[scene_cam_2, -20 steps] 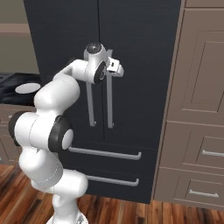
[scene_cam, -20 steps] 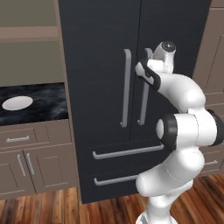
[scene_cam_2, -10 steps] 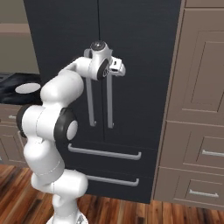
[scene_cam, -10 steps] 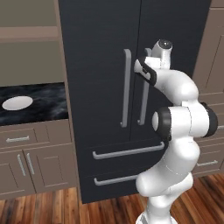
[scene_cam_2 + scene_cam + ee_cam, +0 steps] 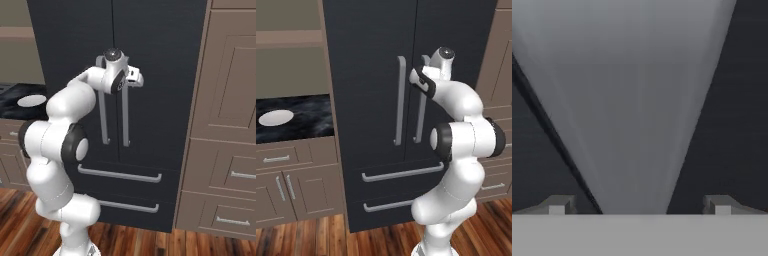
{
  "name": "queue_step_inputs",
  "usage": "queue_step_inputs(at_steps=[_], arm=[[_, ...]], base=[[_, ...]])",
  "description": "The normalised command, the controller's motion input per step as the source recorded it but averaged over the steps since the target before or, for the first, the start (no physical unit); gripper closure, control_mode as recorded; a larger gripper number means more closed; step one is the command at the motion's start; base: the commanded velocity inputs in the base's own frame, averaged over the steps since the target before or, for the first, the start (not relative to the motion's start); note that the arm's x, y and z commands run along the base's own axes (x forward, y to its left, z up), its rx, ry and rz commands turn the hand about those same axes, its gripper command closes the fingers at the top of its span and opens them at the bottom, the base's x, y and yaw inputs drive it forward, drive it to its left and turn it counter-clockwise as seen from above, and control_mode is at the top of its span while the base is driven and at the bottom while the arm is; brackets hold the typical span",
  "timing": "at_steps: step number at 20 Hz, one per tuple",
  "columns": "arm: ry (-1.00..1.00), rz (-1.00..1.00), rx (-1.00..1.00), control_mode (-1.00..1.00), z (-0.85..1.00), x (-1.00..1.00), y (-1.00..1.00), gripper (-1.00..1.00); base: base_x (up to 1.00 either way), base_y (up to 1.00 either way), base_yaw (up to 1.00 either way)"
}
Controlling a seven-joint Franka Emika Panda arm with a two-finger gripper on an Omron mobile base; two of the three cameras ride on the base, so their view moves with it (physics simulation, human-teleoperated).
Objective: Move the hot dog bun to the plate on the dining table and place the condiment next to that plate. Then navigate to the fridge and take the sausage and place it on the plate as well.
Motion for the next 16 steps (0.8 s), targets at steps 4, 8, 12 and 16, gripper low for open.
queue_step_inputs(at_steps=[4,8,12,16], arm=[[-0.27,0.02,0.00,-1.00,-0.32,0.00,0.00,-1.00],[-0.18,0.00,0.00,-1.00,-0.19,0.12,0.00,-1.00],[-0.20,0.00,0.00,-1.00,-0.18,0.29,0.00,-1.00],[-0.16,0.00,0.00,-1.00,-0.18,0.43,0.00,1.00]], base=[[0.00,0.00,0.00],[0.00,0.00,0.00],[0.00,0.00,0.00],[0.00,0.00,0.00]])
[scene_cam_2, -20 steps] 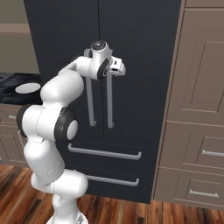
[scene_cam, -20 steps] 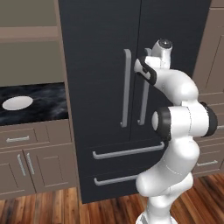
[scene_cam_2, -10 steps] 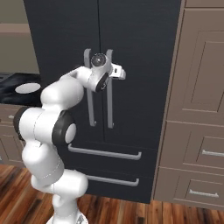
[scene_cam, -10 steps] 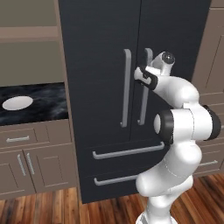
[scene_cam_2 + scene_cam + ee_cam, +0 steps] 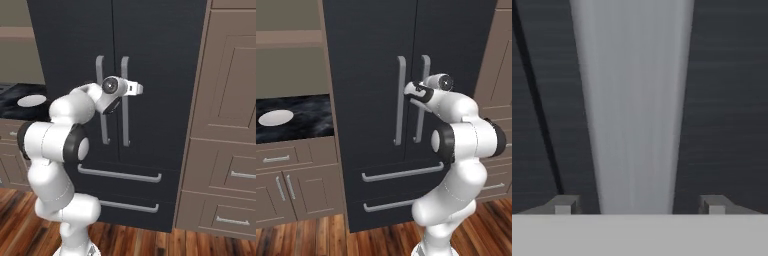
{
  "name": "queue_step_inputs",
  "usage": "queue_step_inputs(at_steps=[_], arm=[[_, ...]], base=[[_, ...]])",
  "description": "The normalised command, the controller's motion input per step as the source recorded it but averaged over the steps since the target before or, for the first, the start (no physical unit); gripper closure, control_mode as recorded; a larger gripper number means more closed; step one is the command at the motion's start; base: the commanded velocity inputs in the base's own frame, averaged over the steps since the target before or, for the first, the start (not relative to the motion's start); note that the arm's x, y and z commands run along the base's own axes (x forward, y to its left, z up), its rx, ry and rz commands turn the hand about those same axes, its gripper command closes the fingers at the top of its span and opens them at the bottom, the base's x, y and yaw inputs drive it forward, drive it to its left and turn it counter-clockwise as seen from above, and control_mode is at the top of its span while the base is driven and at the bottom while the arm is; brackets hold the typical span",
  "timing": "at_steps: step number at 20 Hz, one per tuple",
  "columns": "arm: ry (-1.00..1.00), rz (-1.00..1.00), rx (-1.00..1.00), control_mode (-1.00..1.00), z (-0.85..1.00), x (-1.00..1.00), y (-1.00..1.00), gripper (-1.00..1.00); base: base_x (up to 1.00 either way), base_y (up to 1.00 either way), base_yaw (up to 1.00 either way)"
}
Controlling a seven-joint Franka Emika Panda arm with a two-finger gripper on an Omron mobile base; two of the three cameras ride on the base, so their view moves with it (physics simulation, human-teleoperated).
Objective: Move the hot dog bun to the plate on the dining table and place the condiment next to that plate. Then navigate to the fridge and take the sausage and place it on the plate as well.
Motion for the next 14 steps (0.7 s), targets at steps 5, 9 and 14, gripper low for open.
queue_step_inputs(at_steps=[5,9,14], arm=[[-0.02,0.00,-0.01,-1.00,-0.03,0.16,0.01,1.00],[0.00,-0.06,0.00,-1.00,0.00,-0.58,-0.10,1.00],[0.05,-0.13,0.00,-1.00,0.18,-1.00,-0.32,1.00]], base=[[0.00,0.00,0.00],[0.00,0.00,0.00],[0.00,0.00,0.00]])
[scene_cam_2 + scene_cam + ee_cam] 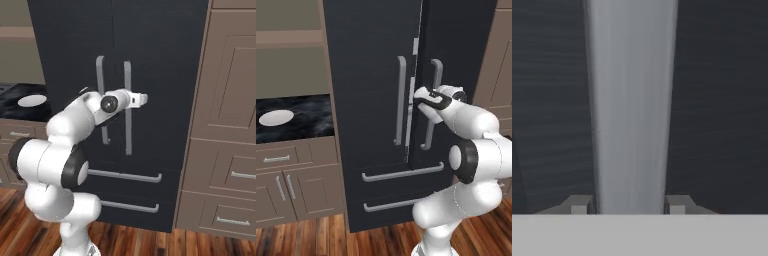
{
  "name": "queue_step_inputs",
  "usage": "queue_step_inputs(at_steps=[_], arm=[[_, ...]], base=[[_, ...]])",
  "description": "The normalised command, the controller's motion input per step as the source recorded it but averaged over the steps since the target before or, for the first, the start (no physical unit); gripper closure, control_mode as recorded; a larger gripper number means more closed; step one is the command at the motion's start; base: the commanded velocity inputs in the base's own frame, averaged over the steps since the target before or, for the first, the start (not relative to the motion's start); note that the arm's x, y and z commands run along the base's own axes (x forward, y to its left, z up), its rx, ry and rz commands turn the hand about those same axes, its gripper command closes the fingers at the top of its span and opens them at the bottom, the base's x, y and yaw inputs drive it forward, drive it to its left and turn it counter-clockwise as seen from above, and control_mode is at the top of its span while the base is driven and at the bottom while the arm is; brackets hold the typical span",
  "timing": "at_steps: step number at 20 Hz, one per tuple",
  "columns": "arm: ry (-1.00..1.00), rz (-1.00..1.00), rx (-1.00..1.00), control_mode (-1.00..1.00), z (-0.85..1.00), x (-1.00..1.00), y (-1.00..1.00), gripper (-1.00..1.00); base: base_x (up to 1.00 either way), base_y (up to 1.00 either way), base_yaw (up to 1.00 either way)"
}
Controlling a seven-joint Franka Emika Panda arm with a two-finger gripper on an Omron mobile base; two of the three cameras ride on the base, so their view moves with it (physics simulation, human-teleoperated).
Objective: Move the hot dog bun to the plate on the dining table and place the condiment next to that plate. Then navigate to the fridge and take the sausage and place it on the plate as well.
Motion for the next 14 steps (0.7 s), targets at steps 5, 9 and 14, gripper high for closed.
queue_step_inputs(at_steps=[5,9,14], arm=[[0.18,-0.12,0.00,-1.00,0.50,-0.85,-0.33,1.00],[0.25,-0.10,-0.02,-1.00,0.60,-0.60,-0.31,1.00],[0.15,-0.09,-0.05,-1.00,0.21,-0.36,-0.10,-1.00]], base=[[0.00,0.00,0.00],[0.00,0.00,0.00],[0.00,0.00,0.00]])
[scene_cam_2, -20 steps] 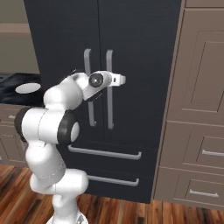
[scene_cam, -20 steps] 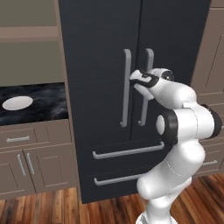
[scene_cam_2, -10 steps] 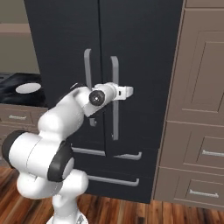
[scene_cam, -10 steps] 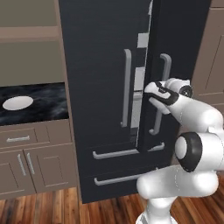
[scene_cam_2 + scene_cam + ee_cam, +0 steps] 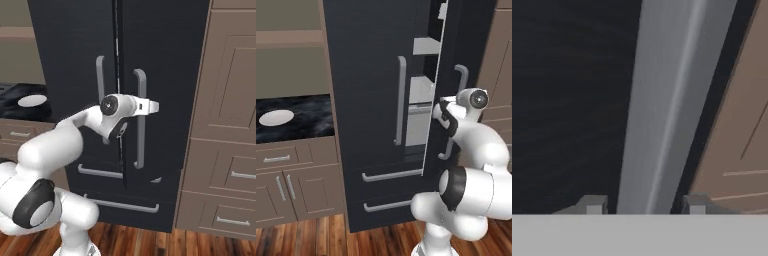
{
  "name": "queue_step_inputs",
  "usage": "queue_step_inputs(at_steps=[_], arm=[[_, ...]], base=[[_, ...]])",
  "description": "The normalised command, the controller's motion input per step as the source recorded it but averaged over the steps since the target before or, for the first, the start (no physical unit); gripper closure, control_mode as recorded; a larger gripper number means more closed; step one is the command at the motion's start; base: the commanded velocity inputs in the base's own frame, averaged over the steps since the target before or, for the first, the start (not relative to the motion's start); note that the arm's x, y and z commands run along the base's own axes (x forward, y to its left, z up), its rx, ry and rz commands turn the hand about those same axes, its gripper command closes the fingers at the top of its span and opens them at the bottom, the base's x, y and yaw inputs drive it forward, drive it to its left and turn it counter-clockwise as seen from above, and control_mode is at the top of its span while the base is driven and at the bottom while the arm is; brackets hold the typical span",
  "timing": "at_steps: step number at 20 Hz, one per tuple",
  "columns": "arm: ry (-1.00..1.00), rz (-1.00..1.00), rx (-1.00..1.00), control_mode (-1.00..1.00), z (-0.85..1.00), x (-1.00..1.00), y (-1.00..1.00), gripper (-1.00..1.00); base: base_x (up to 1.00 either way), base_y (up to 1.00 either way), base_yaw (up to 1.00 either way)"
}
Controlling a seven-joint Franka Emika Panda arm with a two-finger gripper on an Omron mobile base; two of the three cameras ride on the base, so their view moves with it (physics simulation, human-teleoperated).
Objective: Move the hot dog bun to the plate on the dining table and place the condiment next to that plate. Then navigate to the fridge and take the sausage and place it on the plate as well.
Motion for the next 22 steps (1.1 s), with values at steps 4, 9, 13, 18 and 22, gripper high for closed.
queue_step_inputs(at_steps=[4,9,13,18,22], arm=[[-0.20,0.00,-0.03,-1.00,0.26,-0.52,0.00,-1.00],[-0.11,0.01,0.00,-1.00,0.75,-0.86,0.00,-1.00],[-0.01,0.01,-0.01,-1.00,0.83,-0.84,0.08,-1.00],[0.03,0.00,-0.06,-1.00,0.72,-0.62,0.38,-1.00],[0.16,0.00,-0.10,-1.00,0.53,-0.40,0.59,-1.00]], base=[[0.00,0.00,0.00],[0.00,0.00,0.00],[0.00,0.00,0.00],[0.00,0.00,0.00],[0.00,0.00,0.00]])
